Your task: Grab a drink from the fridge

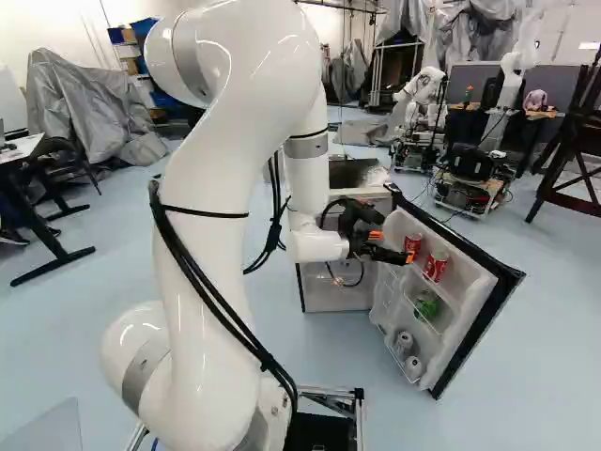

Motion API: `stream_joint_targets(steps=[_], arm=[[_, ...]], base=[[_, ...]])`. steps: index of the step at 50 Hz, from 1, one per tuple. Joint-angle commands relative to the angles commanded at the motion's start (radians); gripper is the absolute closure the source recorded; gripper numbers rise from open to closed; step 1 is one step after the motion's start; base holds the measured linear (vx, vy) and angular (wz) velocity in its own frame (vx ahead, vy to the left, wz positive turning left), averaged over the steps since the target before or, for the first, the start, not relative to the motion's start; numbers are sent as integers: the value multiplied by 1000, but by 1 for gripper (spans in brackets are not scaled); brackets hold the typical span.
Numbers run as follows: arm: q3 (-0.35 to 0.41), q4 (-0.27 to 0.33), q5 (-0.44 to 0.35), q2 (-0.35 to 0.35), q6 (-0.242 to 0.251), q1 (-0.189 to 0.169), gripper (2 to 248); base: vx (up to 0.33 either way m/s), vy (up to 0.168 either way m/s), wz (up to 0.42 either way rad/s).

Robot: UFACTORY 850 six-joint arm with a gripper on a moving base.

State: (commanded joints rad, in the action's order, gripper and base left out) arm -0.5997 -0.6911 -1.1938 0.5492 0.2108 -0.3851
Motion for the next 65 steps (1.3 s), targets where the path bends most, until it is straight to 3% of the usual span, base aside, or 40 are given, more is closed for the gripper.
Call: stream_joint_targets(steps=[24,45,65], arm=[[-32,0,0,21,-2,-8,3],[-32,0,0,21,-179,-8,3],[-44,0,0,29,-199,-13,3]], base=[[0,0,0],[0,0,0],[0,0,0]])
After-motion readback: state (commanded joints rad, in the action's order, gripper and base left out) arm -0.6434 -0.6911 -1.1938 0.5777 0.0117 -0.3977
